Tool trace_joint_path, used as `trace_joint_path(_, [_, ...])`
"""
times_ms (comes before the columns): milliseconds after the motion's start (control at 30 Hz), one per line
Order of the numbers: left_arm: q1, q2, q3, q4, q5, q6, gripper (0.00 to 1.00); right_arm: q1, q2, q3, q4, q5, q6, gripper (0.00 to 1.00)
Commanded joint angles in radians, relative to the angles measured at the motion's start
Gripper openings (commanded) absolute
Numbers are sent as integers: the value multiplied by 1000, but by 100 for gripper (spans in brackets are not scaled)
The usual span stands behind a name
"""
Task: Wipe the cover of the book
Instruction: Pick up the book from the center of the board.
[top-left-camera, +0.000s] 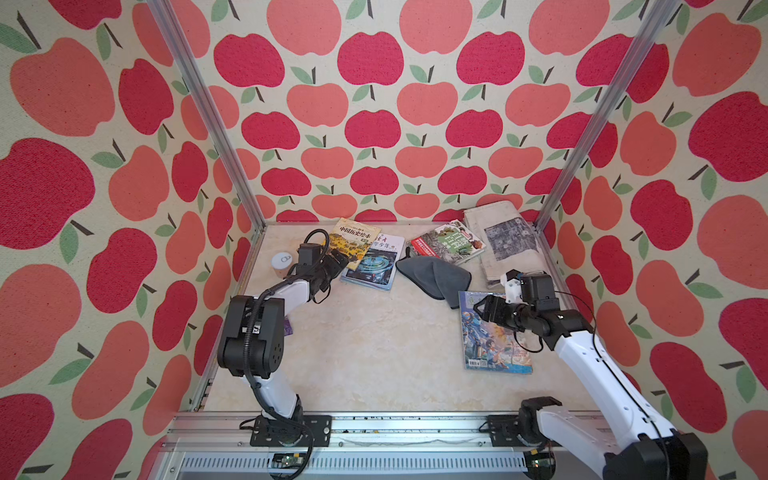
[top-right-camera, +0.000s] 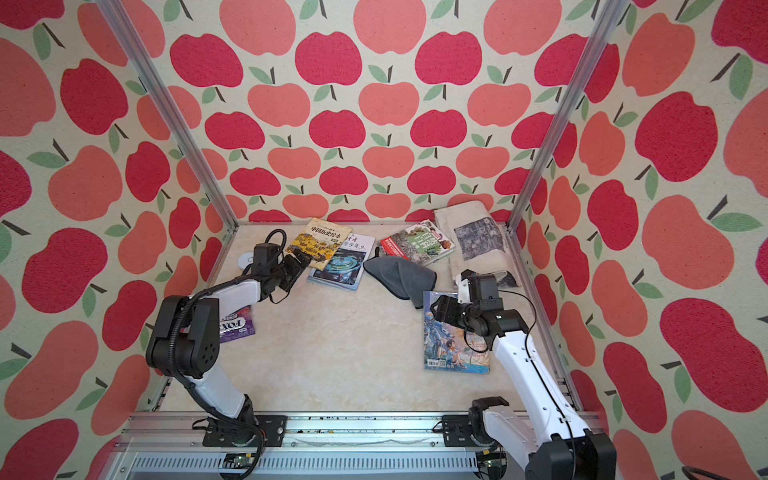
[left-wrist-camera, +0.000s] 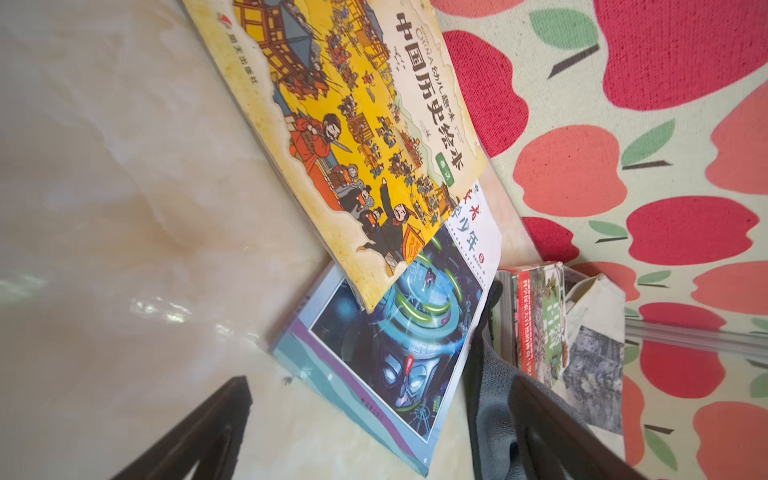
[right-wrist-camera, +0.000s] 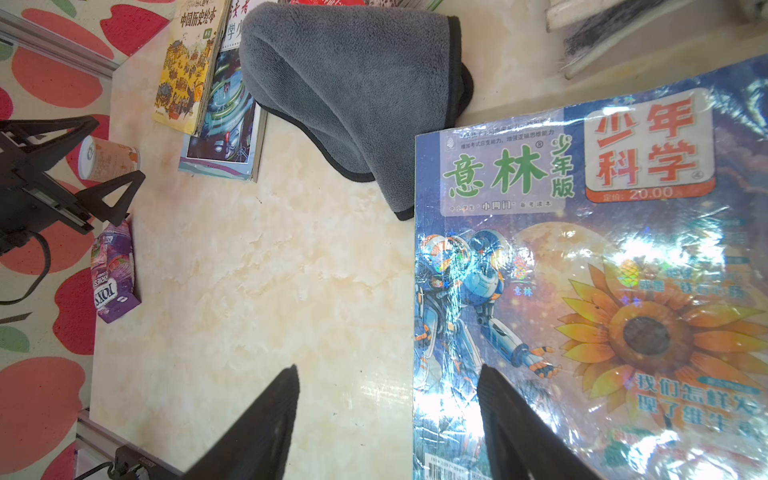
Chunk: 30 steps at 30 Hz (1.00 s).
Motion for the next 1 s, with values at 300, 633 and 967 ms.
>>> trace_joint_path(300, [51, 232, 23, 328, 119, -330, 99, 27, -2, -10, 6, 2, 14, 72])
trace_joint_path(633, [54, 318, 105, 229, 54, -347, 99, 30, 7, -9, 7, 10, 20, 72])
trace_joint_path(967, [49, 489, 145, 414, 95, -455, 91, 33, 18, 20, -8, 27, 23, 72])
